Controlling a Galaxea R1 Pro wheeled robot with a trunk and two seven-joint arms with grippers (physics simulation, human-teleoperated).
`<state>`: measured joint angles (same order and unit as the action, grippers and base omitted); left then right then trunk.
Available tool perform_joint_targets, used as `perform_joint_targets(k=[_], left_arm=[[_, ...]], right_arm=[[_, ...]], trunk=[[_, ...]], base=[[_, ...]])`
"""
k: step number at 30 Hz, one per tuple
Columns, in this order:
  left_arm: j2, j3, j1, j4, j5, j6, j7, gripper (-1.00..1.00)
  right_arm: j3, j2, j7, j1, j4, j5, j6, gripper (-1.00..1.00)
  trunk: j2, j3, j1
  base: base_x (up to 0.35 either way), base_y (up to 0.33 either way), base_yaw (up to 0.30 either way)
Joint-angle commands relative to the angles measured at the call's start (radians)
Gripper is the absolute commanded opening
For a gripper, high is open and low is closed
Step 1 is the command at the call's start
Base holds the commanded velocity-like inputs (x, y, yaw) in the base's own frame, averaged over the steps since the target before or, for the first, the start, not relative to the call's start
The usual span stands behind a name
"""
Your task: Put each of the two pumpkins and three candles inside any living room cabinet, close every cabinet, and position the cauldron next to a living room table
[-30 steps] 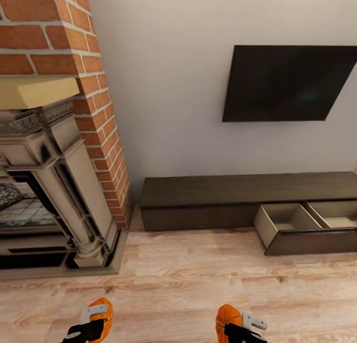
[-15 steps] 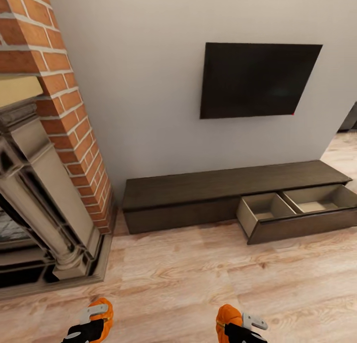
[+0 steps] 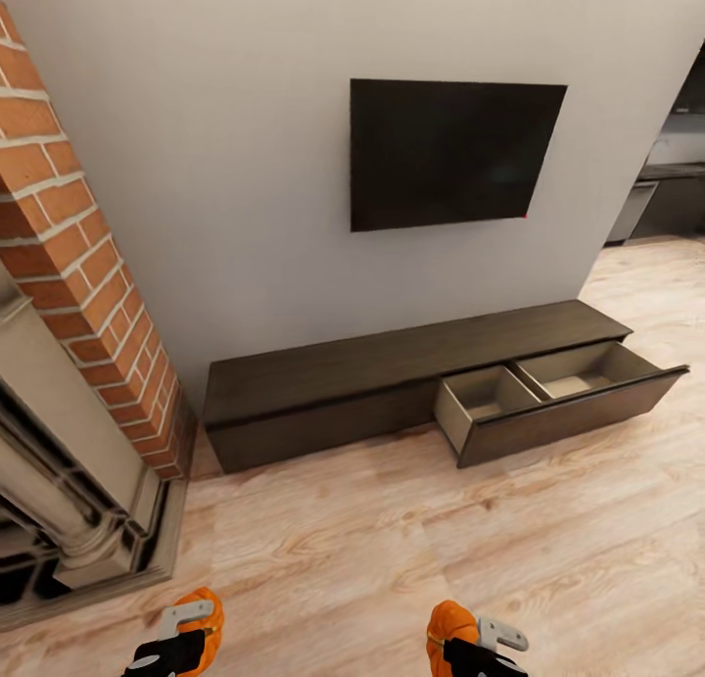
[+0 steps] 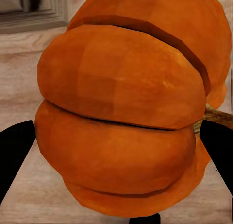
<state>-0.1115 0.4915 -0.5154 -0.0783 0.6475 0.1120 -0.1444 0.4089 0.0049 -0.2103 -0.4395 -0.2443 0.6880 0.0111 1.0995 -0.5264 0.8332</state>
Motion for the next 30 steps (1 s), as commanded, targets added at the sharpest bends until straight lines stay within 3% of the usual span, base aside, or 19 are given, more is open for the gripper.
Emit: perform_joint_targets(k=[1, 30], left_arm=[[0.0, 0.009, 0.0, -0.001, 0.006, 0.001, -0.004, -1.0], [0.0, 0.009, 0.0, -0.001, 0.006, 0.001, -0.004, -1.0]], right_arm=[[0.008, 0.0, -0.006, -0.001, -0.001, 0.007, 0.001, -1.0], [0.007, 0.0, -0.008, -0.001, -0.001, 0.006, 0.0, -1.0]], trunk=[[0.0, -0.001, 0.0], [0.0, -0.01, 0.0]], base=[[0.083, 0.0, -0.259], [0.009, 0.0, -0.264]])
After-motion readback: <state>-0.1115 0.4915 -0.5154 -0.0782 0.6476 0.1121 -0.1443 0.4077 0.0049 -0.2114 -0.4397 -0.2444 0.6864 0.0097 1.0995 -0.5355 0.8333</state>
